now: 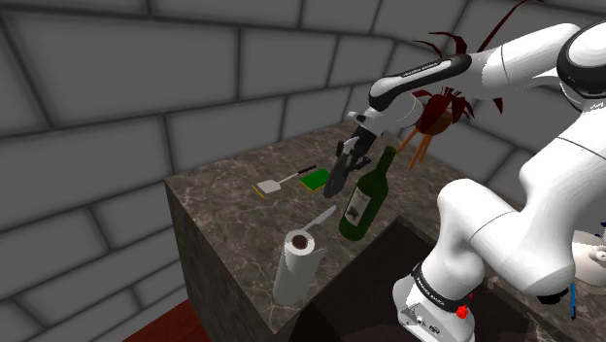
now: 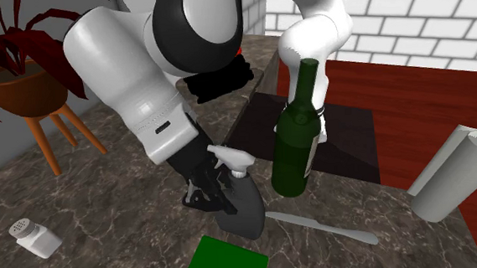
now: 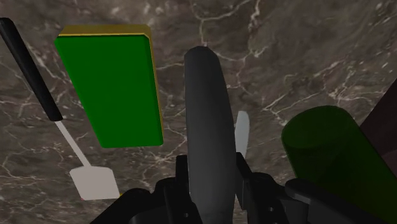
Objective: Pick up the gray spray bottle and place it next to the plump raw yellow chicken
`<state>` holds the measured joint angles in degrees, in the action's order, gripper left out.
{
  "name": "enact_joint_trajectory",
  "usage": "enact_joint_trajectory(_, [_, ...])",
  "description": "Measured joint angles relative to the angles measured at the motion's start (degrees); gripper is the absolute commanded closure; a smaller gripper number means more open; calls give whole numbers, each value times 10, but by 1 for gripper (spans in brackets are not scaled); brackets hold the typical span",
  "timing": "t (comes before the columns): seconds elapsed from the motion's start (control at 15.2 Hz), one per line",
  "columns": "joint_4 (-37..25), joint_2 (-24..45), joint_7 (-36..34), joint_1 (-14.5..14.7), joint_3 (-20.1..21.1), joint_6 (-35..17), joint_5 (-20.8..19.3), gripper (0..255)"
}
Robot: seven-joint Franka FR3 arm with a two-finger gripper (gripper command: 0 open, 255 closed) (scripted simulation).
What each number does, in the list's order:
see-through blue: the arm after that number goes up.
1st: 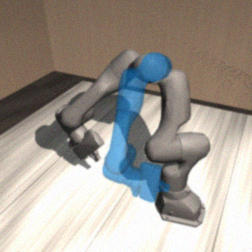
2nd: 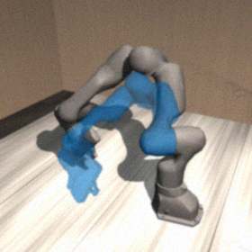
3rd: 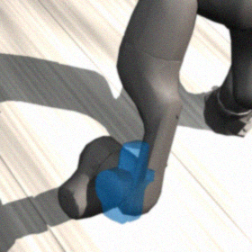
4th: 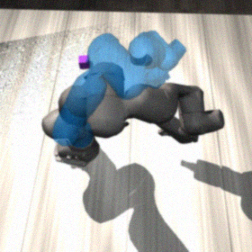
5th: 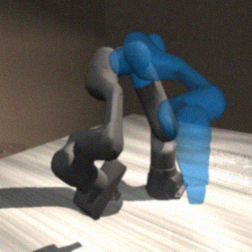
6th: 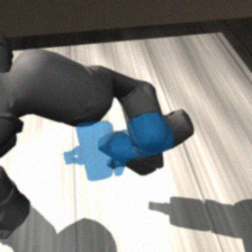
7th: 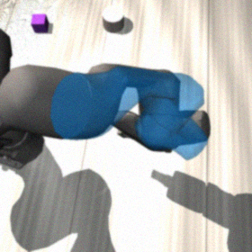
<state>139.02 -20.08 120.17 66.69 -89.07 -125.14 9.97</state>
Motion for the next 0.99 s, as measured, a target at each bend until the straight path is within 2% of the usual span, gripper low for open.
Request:
enact_joint_trajectory(0.33, [-1, 0, -1, -7, 7, 4, 0, 255])
enact_joint_trajectory(0.66, [-10, -7, -19, -76, 80, 35, -7, 255])
enact_joint_trajectory(0.99, [-24, -27, -47, -129, 141, 69, -22, 255])
